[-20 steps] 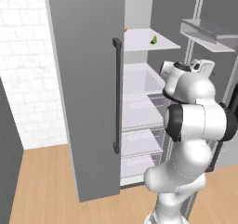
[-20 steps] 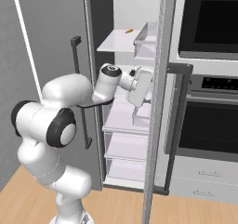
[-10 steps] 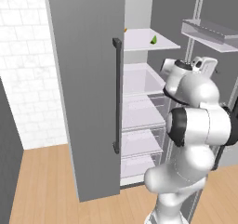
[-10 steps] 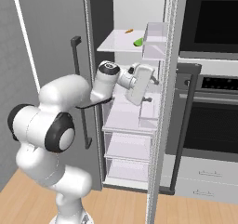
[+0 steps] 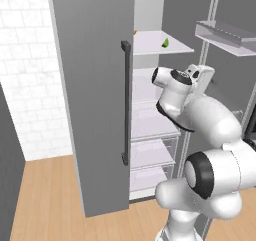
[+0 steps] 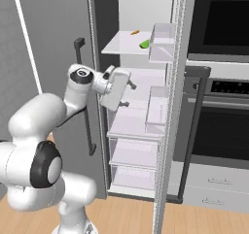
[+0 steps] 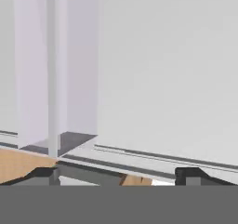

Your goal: Grab a lemon wedge from the fridge and one ice cube from the ice bowl, and put them in the glass of lemonade.

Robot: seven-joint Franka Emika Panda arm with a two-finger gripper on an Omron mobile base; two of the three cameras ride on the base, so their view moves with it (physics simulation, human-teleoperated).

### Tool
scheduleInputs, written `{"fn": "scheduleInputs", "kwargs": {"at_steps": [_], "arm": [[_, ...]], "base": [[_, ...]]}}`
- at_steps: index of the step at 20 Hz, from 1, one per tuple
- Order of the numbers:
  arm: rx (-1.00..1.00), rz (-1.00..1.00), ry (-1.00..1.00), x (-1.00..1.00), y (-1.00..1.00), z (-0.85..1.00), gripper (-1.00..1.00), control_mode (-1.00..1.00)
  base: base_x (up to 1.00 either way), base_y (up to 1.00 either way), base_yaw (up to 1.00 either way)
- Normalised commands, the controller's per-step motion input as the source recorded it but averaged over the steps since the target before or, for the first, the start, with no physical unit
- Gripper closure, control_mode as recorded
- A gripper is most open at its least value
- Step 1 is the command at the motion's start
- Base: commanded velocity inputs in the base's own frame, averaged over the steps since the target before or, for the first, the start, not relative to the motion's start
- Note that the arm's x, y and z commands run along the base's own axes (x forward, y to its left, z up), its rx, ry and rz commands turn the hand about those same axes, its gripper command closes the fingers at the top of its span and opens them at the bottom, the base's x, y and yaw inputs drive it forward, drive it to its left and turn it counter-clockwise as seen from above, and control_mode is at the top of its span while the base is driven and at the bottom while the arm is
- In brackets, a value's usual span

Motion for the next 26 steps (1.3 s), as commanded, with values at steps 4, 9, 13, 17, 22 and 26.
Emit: {"fn": "scheduleInputs", "kwargs": {"at_steps": [4, 9, 13, 17, 22, 26], "arm": [[0.61, 0.37, -0.18, -0.01, 0.69, -0.62, -1.00, -1.00], [0.79, 0.41, -0.20, 0.00, 0.46, -0.78, -1.00, -1.00], [0.85, 0.41, -0.20, 0.00, 0.33, -0.73, -1.00, -1.00], [0.76, 0.40, -0.12, -0.03, 0.38, -0.38, -1.00, -1.00], [0.11, 0.08, -0.04, -0.71, 0.20, 0.88, -1.00, -1.00], [-0.01, 0.00, 0.04, -0.92, 0.26, 1.00, -1.00, -1.00]], "base": [[0.00, 0.00, 0.00], [0.00, 0.00, 0.00], [0.00, 0.00, 0.00], [0.00, 0.00, 0.00], [0.00, 0.00, 0.00], [0.00, 0.00, 0.00]]}}
